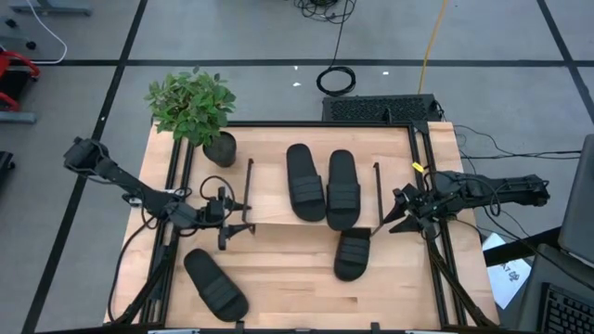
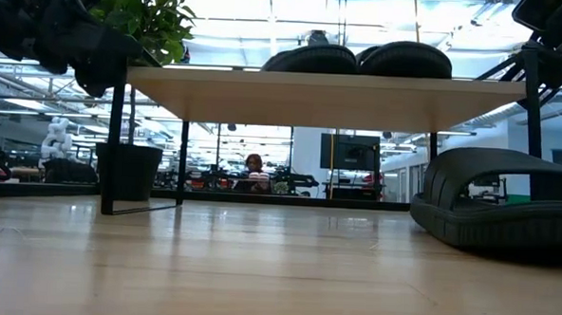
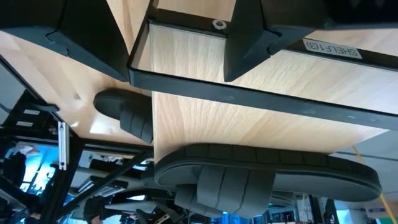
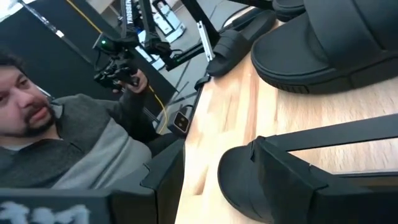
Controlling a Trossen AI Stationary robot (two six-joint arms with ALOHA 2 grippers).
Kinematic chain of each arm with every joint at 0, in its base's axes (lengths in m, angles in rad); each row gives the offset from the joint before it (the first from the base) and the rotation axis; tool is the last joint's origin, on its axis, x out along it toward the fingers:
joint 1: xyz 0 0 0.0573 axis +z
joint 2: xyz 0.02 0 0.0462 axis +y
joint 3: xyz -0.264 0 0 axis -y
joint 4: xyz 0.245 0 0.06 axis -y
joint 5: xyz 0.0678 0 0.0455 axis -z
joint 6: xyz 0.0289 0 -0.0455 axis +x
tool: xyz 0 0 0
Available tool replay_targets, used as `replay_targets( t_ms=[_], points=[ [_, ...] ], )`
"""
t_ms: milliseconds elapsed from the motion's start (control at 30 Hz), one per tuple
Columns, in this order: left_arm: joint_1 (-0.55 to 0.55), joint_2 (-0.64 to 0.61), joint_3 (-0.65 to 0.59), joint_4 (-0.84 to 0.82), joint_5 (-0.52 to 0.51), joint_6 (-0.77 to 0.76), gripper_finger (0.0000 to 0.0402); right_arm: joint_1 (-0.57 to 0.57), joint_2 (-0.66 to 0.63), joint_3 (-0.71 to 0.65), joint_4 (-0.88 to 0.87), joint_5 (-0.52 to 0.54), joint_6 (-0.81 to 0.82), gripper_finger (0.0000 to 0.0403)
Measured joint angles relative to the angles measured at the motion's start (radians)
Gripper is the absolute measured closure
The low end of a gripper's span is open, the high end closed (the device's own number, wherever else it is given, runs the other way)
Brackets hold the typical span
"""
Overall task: Pick and place slides into the shelf
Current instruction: Put the black slide under the shelf
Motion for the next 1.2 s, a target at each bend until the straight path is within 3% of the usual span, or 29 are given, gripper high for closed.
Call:
replay_targets(
  t_ms=[267, 600, 867, 1033, 1200],
  points=[
    [-0.004, 0.001, 0.000, 0.022, 0.017, 0.075, 0.0140, 0.000, 0.002, -0.005, 0.055, -0.021, -0.028, 0.0220],
    [-0.003, 0.001, 0.000, 0.022, 0.017, 0.049, 0.0143, 0.000, 0.002, -0.005, 0.062, 0.003, -0.096, 0.0220],
    [-0.003, 0.014, 0.068, 0.012, 0.116, 0.112, 0.0224, 0.000, 0.002, -0.005, 0.125, 0.011, -0.145, 0.0220],
    [-0.004, 0.075, 0.142, -0.060, 0.115, 0.137, 0.0271, 0.000, 0.006, -0.005, 0.154, 0.013, -0.159, 0.0220],
    [-0.003, 0.132, 0.176, -0.101, 0.057, 0.115, 0.0285, 0.000, 0.006, -0.005, 0.142, 0.020, -0.107, 0.0220]
  ],
)
